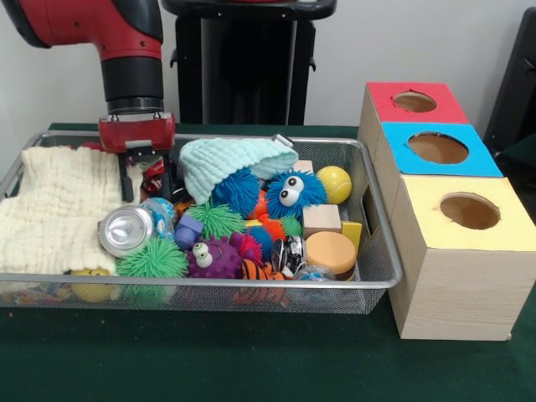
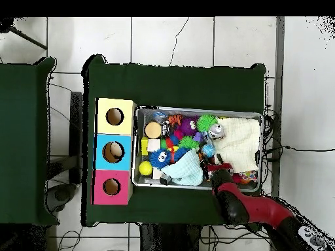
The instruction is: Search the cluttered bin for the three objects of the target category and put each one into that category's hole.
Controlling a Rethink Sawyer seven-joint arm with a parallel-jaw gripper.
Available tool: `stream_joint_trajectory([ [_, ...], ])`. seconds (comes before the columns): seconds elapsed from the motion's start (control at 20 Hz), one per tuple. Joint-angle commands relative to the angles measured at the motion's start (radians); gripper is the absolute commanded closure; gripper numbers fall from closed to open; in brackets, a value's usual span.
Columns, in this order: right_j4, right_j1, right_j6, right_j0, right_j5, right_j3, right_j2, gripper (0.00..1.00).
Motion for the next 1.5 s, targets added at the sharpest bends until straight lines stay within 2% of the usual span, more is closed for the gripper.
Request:
stream_joint_trajectory([
  [0.05,0.151,-0.030,0.184,0.213,0.096,-0.034,-0.232,0.00],
  [0.35,0.153,-0.013,0.161,0.202,0.068,-0.024,-0.232,0.00],
  [0.9,0.109,-0.024,0.131,0.175,0.103,-0.031,-0.187,0.00],
  [1.1,0.100,-0.043,0.136,0.174,0.074,-0.022,-0.184,0.00],
  [1.35,0.105,-0.073,0.136,0.157,0.110,-0.006,-0.160,0.00],
  [1.5,0.102,-0.146,0.117,0.094,0.191,0.042,-0.085,0.00],
])
